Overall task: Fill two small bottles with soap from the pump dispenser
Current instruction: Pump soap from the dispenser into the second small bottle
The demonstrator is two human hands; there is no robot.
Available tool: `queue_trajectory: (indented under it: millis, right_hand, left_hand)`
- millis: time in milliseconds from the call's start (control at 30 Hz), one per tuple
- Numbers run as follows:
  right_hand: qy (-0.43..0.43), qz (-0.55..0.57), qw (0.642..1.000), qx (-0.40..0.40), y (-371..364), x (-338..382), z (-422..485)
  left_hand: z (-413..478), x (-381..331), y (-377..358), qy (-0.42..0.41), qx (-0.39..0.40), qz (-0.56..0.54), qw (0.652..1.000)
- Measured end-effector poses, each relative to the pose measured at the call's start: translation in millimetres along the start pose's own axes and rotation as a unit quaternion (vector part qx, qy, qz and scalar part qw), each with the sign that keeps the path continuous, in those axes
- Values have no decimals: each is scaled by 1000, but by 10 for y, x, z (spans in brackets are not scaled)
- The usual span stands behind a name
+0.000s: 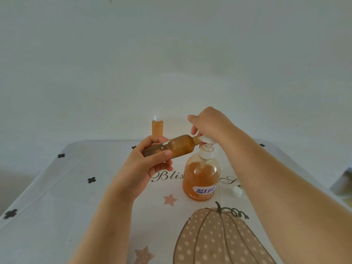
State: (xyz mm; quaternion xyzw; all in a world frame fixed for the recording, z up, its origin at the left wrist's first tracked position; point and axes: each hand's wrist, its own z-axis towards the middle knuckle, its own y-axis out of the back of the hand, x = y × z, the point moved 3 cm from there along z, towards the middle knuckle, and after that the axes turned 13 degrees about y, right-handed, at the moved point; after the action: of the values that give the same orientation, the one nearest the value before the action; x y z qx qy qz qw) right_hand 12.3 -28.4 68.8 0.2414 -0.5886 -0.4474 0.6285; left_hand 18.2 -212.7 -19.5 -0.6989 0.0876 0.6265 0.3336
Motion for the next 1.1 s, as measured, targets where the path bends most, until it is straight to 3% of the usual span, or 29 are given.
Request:
queue_trajectory:
  millis: [500, 1100]
  right_hand:
    - [3, -65, 994, -87, -121, -89, 5]
    - [13, -63, 994, -84, -20, -15, -27]
  left_hand:
    - [34, -15, 66, 2, -15, 17, 1000]
    - [-3, -21, 29, -6, -9, 12, 1000]
